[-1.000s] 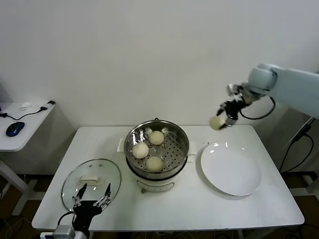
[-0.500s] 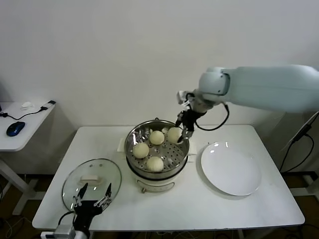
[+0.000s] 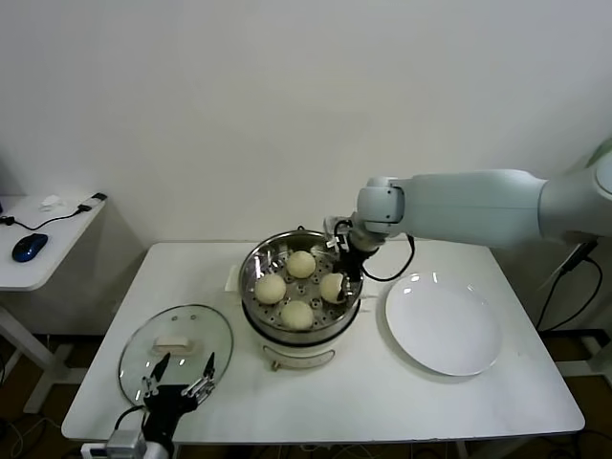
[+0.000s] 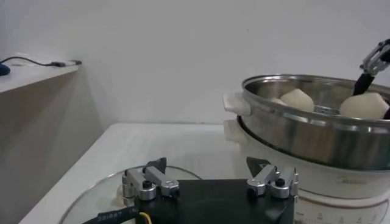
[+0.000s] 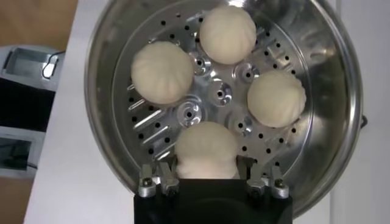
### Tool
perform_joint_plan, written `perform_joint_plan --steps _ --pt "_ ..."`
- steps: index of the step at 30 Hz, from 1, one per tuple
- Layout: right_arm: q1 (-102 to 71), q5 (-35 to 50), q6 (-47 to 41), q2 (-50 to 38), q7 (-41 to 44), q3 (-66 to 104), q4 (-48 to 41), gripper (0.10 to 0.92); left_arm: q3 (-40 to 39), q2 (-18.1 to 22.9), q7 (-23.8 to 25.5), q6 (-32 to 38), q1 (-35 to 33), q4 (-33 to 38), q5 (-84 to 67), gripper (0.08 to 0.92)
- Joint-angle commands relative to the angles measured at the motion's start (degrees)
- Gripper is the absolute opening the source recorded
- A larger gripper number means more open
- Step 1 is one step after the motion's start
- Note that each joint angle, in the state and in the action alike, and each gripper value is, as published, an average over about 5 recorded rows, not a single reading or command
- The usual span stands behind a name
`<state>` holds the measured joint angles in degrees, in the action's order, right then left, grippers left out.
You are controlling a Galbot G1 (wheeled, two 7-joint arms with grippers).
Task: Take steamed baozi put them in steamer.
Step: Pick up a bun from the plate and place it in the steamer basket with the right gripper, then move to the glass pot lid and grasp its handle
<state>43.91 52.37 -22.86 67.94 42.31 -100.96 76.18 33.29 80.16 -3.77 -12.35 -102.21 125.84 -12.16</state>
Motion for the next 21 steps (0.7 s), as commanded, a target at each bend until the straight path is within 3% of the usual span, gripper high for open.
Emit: perform_joint_plan --steps 1,7,14,17,21 --pt "-3.4 -1.2 1.4 1.1 -0.7 1.0 -2.3 0.694 0.0 0.0 0.0 0.0 0.0 -0.1 -0.1 0.823" --pt "-2.1 -1.1 5.1 -0.3 0.4 3.8 -3.1 0.812 0.1 -0.1 -0.1 0.0 0.1 -0.1 -0.3 0.823" --pt "5.7 3.5 14.3 -7.7 10.5 6.9 -3.4 0.823 0.4 -0.2 -0.5 0.0 0.2 0.2 -0.6 0.823" --pt "4.9 6.9 14.3 -14.9 7.7 13.9 -2.5 0.823 0.4 -0.2 -0.5 0.0 0.2 0.5 -0.6 0.823" --pt "-3.3 7.1 14.6 -25.2 -2.5 30.2 -1.3 0.823 0.3 -0.1 -0.3 0.1 0.0 1.2 -0.7 0.823"
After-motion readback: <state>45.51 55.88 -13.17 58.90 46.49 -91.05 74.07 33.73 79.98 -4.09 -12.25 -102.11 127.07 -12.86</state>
